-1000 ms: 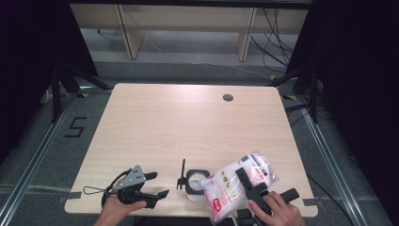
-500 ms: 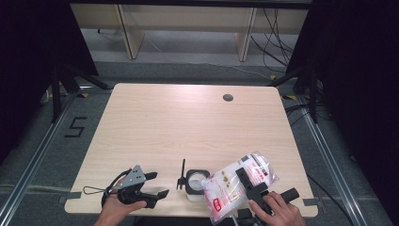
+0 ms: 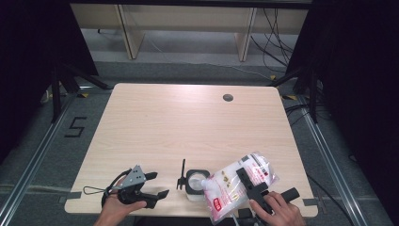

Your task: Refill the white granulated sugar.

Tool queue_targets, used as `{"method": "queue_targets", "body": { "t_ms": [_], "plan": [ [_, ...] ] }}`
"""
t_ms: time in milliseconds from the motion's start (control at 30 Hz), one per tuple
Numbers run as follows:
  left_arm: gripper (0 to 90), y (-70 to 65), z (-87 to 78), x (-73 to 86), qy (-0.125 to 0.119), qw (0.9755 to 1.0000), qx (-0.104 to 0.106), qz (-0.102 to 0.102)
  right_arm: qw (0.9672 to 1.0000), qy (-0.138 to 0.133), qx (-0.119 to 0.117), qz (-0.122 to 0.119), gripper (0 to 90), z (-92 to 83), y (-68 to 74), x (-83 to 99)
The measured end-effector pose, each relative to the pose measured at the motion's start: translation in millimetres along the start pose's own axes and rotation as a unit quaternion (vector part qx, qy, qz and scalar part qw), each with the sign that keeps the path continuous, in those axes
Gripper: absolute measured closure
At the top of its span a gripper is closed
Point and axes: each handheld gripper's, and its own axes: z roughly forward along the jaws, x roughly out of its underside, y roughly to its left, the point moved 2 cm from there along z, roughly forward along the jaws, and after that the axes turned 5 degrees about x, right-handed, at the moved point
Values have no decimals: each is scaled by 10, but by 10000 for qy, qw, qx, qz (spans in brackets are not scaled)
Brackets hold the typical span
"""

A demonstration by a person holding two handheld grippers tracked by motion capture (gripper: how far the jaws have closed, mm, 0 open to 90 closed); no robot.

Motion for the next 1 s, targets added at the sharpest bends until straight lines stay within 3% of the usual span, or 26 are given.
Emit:
{"method": "queue_targets", "body": {
  "t_ms": [67, 100, 133, 167, 200, 233, 300, 433, 500, 533, 567, 667, 733, 767, 800, 833, 867, 900, 933, 1000],
  "plan": [
    [216, 9, -17, 1, 134, 9999, -58, 43, 10000, -32, -12, -13, 511, 1, 2, 5],
    [216, 5, -15, 0, 111, 9999, -53, 19, 9999, 14, -24, 99, 512, -3, 22, 9],
    [216, -4, 2, -2, -25, 10000, 6, -25, 10000, -65, -21, -26, 514, 13, 3, 9],
    [216, 8, -10, -7, 52, 9999, -12, 91, 10000, 3, -66, 47, 515, 6, 21, 13],
    [216, 8, -20, 0, 132, 9999, -65, 40, 10000, 15, -61, 76, 517, 3, 27, 14],
    [216, 9, -19, 0, 133, 9999, -60, 50, 10000, -74, -23, -45, 517, 14, 8, 10],
    [216, 4, -6, -3, 25, 10000, -6, 35, 10000, -67, -27, -29, 518, 18, 14, 14],
    [216, 9, -17, 1, 134, 9999, -61, 41, 10000, -63, -26, -54, 520, 18, 17, 12],
    [216, 6, -1, -3, -3, 10000, 8, 56, 10000, -51, -21, -13, 520, 19, 25, 13],
    [216, -5, -2, 0, 15, 10000, 0, -43, 10000, -21, -41, 28, 521, 14, 35, 15],
    [216, 6, -15, 1, 115, 9999, -58, 23, 10000, -3, -43, 56, 521, 9, 41, 17],
    [216, 7, -2, -2, 2, 10000, 4, 54, 10000, -9, -46, 44, 521, 12, 40, 19],
    [216, 11, -10, -6, 57, 9999, -1, 108, 10000, 3, -37, 57, 522, 8, 45, 19],
    [216, 9, -19, 1, 136, 9999, -66, 37, 10000, -3, -43, 55, 522, 8, 45, 20],
    [216, -1, -5, -1, 27, 10000, -3, -13, 10000, -15, -42, 50, 522, 11, 45, 22],
    [216, 11, -7, -5, 29, 9999, 16, 104, 10000, -37, -45, 28, 523, 18, 42, 22],
    [216, 9, -7, -6, 28, 10000, 16, 85, 10000, -36, -70, 21, 524, 19, 48, 22],
    [216, 24, -26, -6, 158, 9997, -27, 198, 10000, -32, -72, 27, 525, 16, 52, 21],
    [216, 10, -20, 0, 133, 9999, -58, 53, 10000, -44, -70, 28, 525, 16, 55, 22],
    [216, 1, -6, -2, 26, 10000, -1, 2, 10000, -39, -82, 33, 526, 18, 55, 26]
  ]
}}
